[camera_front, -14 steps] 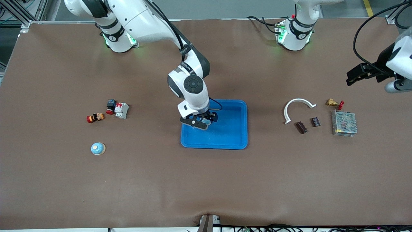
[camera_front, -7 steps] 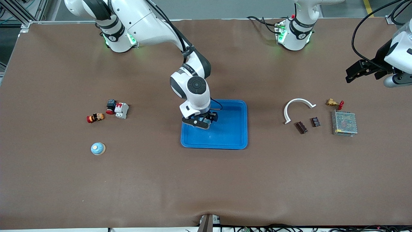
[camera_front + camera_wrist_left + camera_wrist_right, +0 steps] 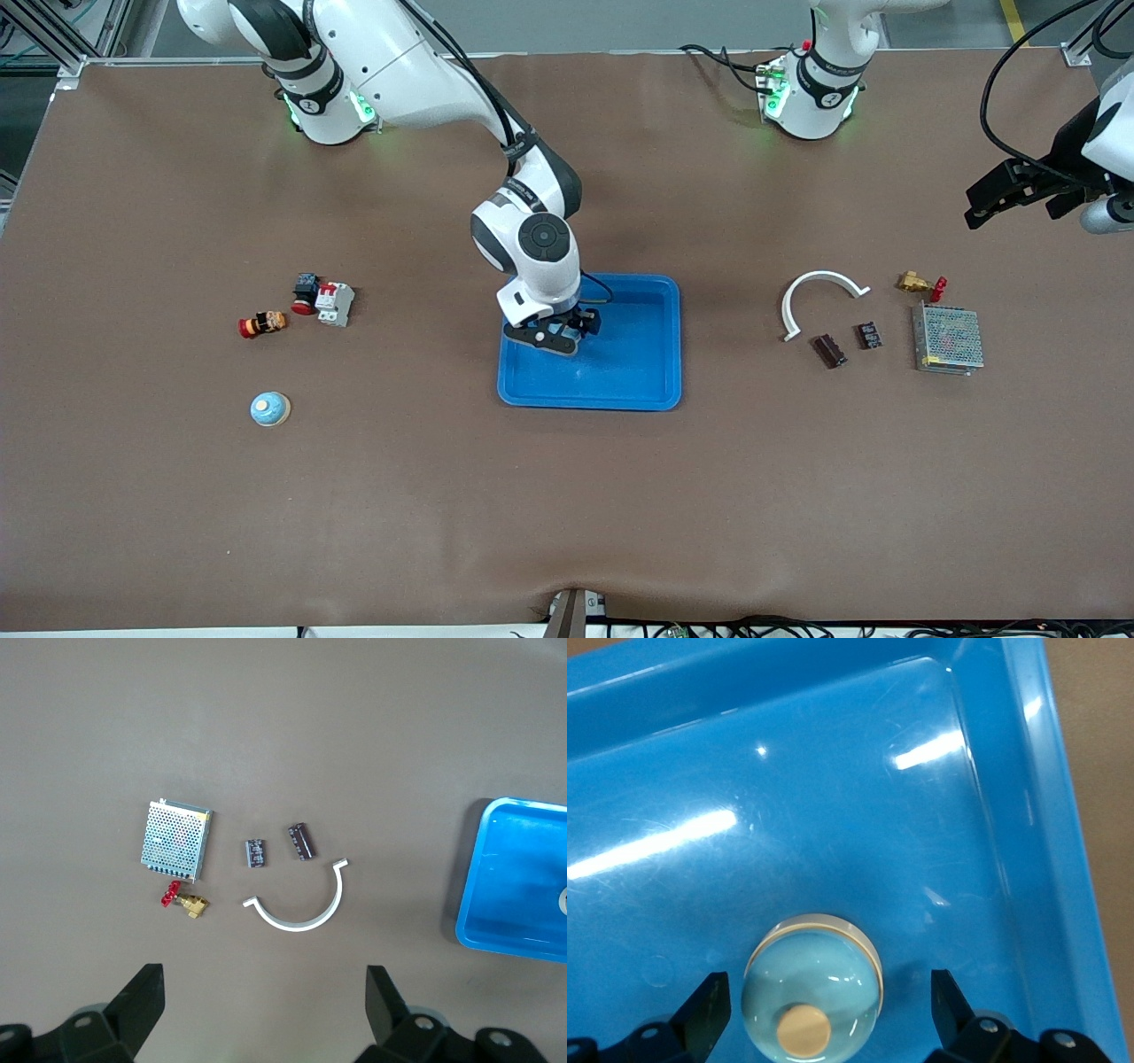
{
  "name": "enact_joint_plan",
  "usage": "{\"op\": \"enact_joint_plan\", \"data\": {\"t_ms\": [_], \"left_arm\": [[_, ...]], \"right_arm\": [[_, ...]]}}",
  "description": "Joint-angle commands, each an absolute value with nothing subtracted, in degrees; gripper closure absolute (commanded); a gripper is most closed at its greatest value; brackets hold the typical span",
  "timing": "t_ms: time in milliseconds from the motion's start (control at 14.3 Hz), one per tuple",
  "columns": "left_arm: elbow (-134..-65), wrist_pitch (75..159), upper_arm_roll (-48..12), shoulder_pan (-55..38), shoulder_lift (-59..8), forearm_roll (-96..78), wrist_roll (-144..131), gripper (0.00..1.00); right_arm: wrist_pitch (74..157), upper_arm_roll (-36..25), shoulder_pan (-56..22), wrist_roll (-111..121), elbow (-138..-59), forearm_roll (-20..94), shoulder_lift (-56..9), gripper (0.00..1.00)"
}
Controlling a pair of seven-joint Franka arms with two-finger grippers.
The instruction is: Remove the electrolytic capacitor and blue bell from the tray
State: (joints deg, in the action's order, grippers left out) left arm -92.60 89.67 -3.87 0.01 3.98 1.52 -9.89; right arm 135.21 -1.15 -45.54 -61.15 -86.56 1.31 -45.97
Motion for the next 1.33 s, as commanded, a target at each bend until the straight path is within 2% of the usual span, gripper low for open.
{"op": "enact_joint_plan", "data": {"t_ms": [0,420,630,1120,1260], "left_arm": [[-91.32,89.21,-3.16,-0.44,3.43,0.44,-7.3,0.0],[-90.97,89.03,-1.24,-1.14,3.08,0.44,-3.52,0.0],[-87.37,86.41,-0.88,-1.23,1.06,0.53,-3.34,0.0],[-87.8,86.48,1.58,-2.9,1.49,0.79,0.26,0.0],[-87.8,86.31,1.5,-2.9,1.76,0.44,0.35,0.0]], "right_arm": [[136.75,-1.67,-46.32,-62.05,-86.04,0.44,-47.11,0.0],[137.29,-1.67,-46.32,-62.05,-85.96,0.44,-47.55,0.0],[137.29,-1.67,-46.32,-62.05,-85.96,0.44,-47.81,0.0],[138.96,-1.67,-46.67,-61.61,-85.0,0.53,-48.78,0.01],[138.87,-1.67,-46.67,-61.52,-84.9,0.53,-48.78,0.16]]}}
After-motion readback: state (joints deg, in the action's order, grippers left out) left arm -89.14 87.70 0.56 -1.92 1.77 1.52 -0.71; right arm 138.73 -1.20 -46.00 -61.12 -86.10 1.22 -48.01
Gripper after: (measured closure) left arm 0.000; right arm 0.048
